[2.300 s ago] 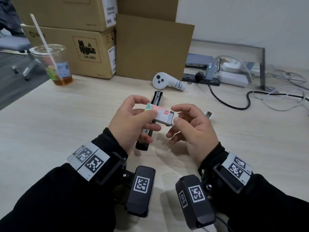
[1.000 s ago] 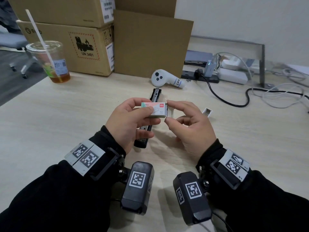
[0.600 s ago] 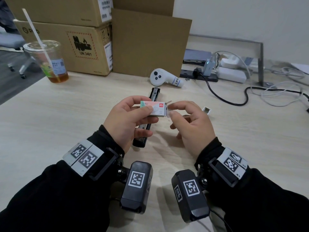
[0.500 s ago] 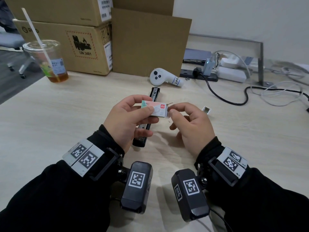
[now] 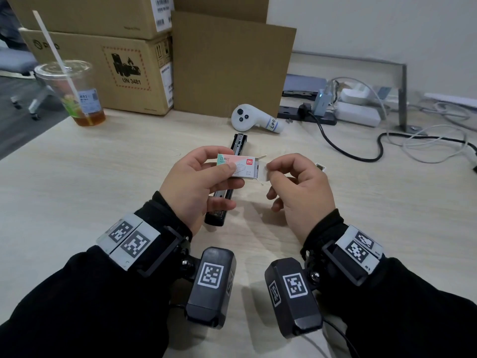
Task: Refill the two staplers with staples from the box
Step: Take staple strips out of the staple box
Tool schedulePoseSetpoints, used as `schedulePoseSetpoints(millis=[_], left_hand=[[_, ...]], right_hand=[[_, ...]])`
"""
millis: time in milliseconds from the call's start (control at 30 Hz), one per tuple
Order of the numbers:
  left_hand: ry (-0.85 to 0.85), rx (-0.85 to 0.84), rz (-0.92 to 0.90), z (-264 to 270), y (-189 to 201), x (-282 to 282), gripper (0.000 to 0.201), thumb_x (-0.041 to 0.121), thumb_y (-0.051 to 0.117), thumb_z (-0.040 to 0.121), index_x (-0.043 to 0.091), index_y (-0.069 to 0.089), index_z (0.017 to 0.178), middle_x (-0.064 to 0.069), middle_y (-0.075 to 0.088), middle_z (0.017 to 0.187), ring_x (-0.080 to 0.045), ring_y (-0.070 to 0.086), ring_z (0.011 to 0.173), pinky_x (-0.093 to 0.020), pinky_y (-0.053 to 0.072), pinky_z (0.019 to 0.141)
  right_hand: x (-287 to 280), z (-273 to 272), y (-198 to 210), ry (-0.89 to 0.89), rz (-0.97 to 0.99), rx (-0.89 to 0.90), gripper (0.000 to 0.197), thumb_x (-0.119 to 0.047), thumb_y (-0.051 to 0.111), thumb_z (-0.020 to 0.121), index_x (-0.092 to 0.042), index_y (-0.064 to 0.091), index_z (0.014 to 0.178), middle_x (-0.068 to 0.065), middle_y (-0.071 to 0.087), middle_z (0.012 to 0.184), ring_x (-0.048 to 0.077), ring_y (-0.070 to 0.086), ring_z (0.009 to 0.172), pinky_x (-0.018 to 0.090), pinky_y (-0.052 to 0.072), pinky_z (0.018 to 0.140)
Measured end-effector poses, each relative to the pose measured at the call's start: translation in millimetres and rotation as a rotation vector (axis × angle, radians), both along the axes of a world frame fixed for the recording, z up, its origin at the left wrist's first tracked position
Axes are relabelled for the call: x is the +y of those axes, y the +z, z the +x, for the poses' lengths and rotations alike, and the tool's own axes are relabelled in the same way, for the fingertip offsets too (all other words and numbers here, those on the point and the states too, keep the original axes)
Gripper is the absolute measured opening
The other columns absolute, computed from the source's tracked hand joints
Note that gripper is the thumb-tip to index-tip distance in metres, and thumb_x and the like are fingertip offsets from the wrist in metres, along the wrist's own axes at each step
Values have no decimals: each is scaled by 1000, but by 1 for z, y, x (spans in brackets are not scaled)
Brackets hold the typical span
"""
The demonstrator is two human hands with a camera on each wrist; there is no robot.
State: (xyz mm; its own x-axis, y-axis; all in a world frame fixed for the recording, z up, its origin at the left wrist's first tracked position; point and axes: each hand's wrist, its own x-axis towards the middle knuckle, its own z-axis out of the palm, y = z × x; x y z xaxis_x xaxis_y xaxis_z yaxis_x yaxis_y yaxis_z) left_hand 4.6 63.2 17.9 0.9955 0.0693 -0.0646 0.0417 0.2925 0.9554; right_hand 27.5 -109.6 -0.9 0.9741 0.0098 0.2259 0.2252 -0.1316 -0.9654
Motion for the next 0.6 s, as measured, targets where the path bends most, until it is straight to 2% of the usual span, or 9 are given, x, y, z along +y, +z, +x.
schedulePoseSetpoints(millis=[467, 533, 600], left_hand=[[1, 5, -15, 0, -1, 0, 15, 7, 64, 92, 17, 68, 102, -7, 79, 90, -16, 73, 72, -26, 54, 44], [0, 4, -13, 0, -1, 0, 15, 7, 64, 92, 17, 68, 102, -7, 79, 91, -17, 74, 73, -27, 54, 45], [-2, 3, -9, 1, -2, 0, 15, 7, 64, 92, 17, 68, 102, -7, 79, 91, -17, 74, 74, -27, 55, 45]], right_hand=[[0, -1, 1, -37, 27, 8, 22, -2, 57, 92, -18, 70, 84, -3, 66, 83, 11, 58, 56, 31, 52, 48], [0, 0, 1, -38, 35, 35, 20, -4, 57, 92, -18, 70, 85, 0, 68, 85, 12, 59, 57, 31, 53, 48], [1, 0, 0, -19, 47, 97, 15, -14, 60, 93, -21, 72, 85, 5, 72, 88, 15, 63, 60, 32, 55, 50]])
